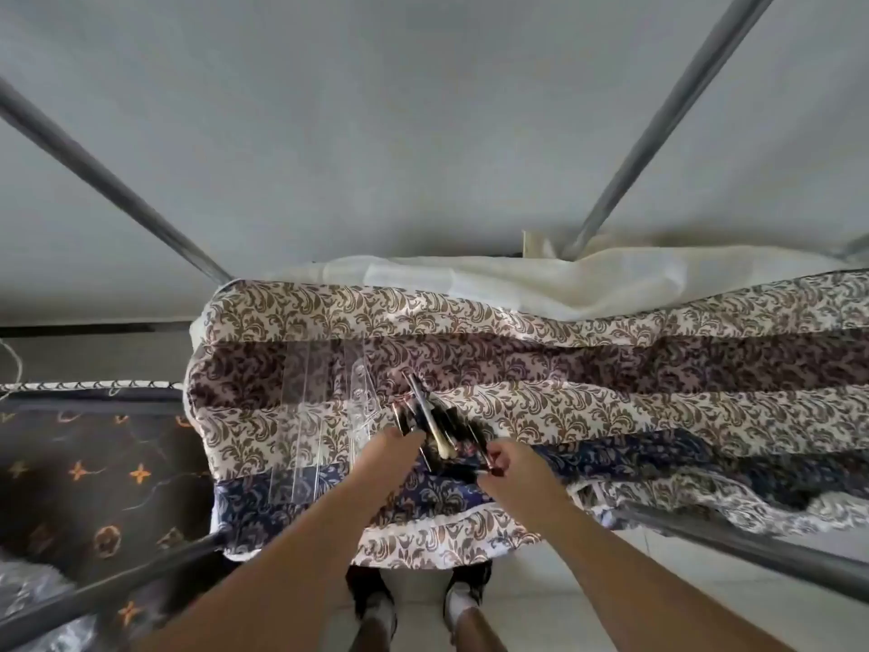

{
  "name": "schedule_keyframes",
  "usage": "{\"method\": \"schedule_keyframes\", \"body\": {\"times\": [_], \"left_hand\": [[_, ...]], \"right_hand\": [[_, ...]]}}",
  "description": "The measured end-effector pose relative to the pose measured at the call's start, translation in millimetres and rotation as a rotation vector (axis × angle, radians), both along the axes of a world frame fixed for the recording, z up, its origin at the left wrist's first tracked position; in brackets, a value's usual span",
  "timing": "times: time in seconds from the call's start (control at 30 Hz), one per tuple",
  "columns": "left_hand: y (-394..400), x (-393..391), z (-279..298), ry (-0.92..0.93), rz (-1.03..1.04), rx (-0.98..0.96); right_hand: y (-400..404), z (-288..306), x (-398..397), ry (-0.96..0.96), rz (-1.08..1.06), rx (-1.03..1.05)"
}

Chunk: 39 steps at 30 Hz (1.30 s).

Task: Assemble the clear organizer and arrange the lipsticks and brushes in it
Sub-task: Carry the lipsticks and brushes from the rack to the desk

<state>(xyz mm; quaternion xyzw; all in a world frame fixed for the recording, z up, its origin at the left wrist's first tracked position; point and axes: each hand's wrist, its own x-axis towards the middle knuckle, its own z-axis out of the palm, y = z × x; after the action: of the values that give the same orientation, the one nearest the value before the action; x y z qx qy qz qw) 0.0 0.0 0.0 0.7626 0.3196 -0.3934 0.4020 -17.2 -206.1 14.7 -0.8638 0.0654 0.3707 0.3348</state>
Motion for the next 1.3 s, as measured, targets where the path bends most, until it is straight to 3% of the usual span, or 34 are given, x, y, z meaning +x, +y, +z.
{"method": "schedule_keyframes", "body": {"times": [0.17,0.3,0.43,0.77,0.93,1.3], "left_hand": [[-7.9,30.5,-50.1,0.087,0.167,0.042],[-9.7,37.0,-84.8,-0.020,0.310,0.082],[-13.4,45.7,-100.4,-0.039,0.221,0.228],[-3.8,37.3,-118.3,-0.229,0.141,0.161],[2.1,37.7,-120.7,-0.233,0.131,0.103],[13.6,37.6,-110.3,-0.218,0.119,-0.065]], "right_hand": [[18.7,-48.9,25.1,-0.092,-0.034,-0.063],[30.5,-82.5,31.5,-0.095,-0.009,-0.108],[36.4,-106.9,33.2,-0.136,0.014,-0.182],[49.6,-122.9,32.0,-0.418,0.315,-0.337],[63.9,-125.4,37.1,-0.388,0.357,-0.379],[25.4,-117.3,43.0,-0.390,0.459,-0.201]]}}
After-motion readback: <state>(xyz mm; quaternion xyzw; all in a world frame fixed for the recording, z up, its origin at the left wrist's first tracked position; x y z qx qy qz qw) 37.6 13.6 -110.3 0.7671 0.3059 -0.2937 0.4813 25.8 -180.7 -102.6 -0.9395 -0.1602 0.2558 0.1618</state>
